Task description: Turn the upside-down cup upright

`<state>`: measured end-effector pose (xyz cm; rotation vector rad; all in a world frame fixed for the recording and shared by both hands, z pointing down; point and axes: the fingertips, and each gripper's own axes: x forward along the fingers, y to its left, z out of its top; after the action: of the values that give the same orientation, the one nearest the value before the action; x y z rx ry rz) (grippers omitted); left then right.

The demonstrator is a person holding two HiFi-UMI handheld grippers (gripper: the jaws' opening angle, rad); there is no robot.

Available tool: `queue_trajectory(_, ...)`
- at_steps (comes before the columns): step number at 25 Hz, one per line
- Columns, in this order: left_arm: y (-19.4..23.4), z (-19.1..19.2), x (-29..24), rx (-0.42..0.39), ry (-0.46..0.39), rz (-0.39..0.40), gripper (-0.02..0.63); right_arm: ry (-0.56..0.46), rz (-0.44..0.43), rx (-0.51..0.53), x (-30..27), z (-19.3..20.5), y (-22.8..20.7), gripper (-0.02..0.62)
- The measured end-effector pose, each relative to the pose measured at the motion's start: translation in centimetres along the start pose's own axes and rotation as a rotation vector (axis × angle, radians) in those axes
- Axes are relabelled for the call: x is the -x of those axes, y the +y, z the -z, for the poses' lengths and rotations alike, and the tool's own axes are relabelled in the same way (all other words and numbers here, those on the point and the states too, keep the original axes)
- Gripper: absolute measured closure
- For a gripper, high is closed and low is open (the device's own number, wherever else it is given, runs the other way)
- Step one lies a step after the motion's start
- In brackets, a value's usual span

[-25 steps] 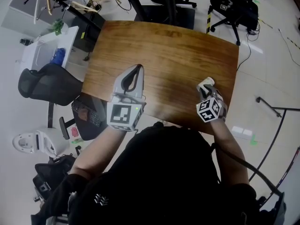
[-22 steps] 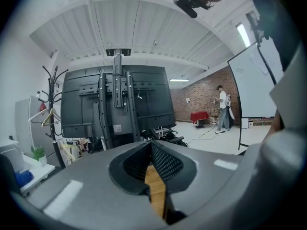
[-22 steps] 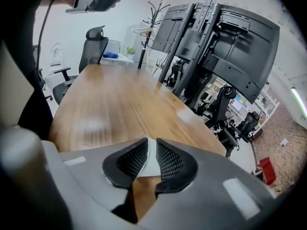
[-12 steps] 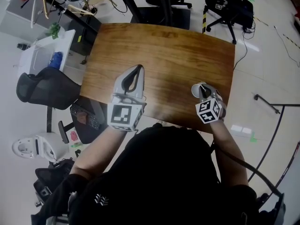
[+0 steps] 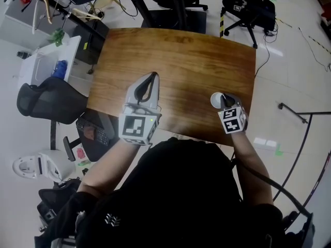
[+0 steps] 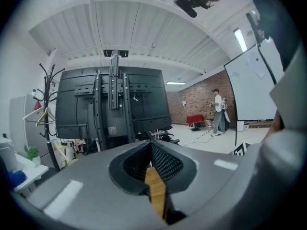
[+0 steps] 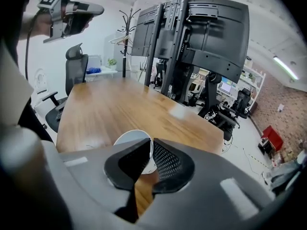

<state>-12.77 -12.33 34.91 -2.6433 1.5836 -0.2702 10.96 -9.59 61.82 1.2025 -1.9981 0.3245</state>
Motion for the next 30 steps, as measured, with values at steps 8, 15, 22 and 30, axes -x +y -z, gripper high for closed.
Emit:
queue_trajectory(8,0.0,0.5,0.1,0.004,0.005,0.008,0.606,-0.016,-0.010,-0.082,-0.1,0.3,-0.6,0.523)
queue_trajectory(15,-0.1,-0.3,-0.2,0.003,-0.007,0.015,0.606,-0.030,0.011,-0.121,0.4,0.4,-1.7,0.523)
queue_trajectory(22,-0.3,-0.1,-0.4,0.000,-0.004,0.020,0.606,-0.021,0.030,-0.159,0.5,1.6,-2.7,0.522)
queue_trajectory(30,-0.9,0.0,-0.8,0.002,-0.005,0.035,0.606,-0.025,0.057,-0.181,1.3,2.7,-3.5,0.522)
